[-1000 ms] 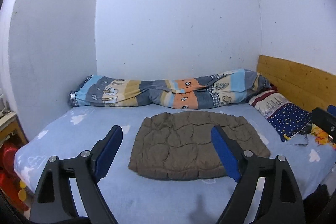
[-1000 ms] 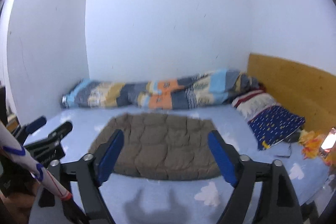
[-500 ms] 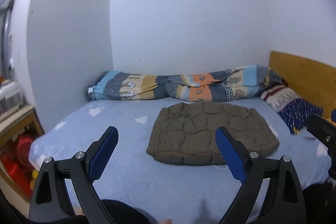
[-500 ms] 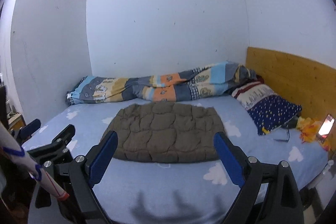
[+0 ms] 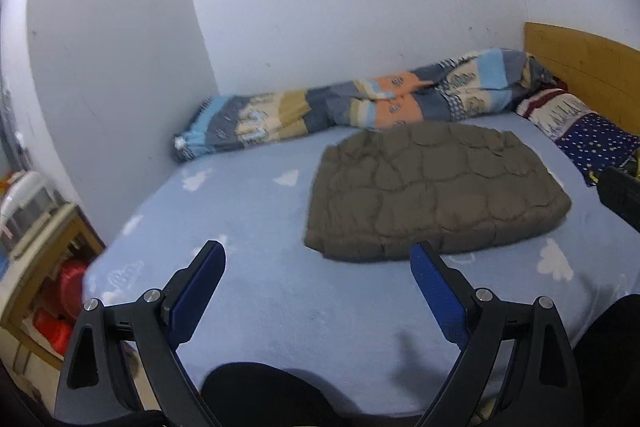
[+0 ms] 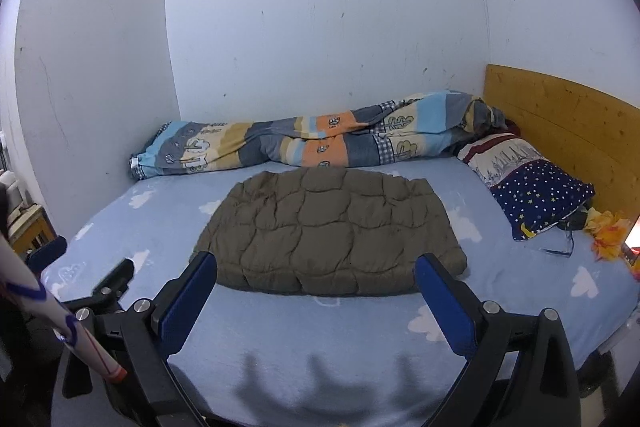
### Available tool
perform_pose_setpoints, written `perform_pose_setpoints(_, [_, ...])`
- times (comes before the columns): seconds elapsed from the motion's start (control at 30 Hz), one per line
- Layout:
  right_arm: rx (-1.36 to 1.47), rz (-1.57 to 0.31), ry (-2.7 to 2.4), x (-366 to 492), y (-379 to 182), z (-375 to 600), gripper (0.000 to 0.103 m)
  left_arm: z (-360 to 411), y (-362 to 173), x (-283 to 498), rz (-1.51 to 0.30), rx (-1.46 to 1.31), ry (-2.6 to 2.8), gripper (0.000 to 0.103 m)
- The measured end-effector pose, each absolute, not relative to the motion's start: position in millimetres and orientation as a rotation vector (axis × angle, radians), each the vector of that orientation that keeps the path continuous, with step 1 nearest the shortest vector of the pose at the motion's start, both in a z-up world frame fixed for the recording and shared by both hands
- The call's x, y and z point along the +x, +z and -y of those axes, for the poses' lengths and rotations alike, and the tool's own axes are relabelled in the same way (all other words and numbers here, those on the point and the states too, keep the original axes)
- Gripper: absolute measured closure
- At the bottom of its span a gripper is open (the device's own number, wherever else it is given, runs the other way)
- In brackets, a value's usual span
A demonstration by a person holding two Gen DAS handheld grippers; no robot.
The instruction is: Fold large clothes
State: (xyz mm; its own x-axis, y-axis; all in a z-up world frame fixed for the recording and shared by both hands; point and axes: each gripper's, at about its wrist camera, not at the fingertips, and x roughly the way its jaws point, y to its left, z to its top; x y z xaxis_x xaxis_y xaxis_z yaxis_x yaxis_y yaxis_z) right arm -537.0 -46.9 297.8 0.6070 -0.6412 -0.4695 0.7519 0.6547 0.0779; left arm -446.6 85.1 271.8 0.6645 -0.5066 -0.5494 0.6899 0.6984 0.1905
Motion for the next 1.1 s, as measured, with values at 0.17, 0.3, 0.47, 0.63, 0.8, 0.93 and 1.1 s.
perform_pose_setpoints(0.17, [0.279,-0.447,-0.817,-535.5,288.9,49.2,0.002,-79.3,265.0,-451.0,-0.490,0.431,-0.704,0.010])
perform_pose_setpoints(0.3, [0.286,-0.453,-0.818,-535.6,286.4,51.7,0.002,-79.0,262.4,-452.0,-0.507,0.428,-0.726,0.010])
perform_pose_setpoints(0.47, [0.274,-0.455,-0.822,-534.5,284.7,48.7,0.002,-78.9,260.1,-449.8,-0.521,0.436,-0.729,0.010])
perform_pose_setpoints(0.63, [0.275,-0.466,-0.821,-531.7,282.8,47.3,0.002,-79.5,258.2,-446.2,-0.544,0.425,-0.735,0.010])
perform_pose_setpoints(0.8, [0.270,-0.465,-0.825,-531.1,282.7,47.3,0.002,-79.2,256.7,-445.9,-0.548,0.426,-0.738,0.010])
perform_pose_setpoints(0.93, [0.267,-0.468,-0.824,-531.2,281.4,46.3,0.002,-79.0,255.8,-446.2,-0.547,0.429,-0.739,0.010])
perform_pose_setpoints(1.1, [0.269,-0.467,-0.823,-531.2,281.9,44.6,0.002,-79.3,255.4,-446.6,-0.551,0.428,-0.741,0.010])
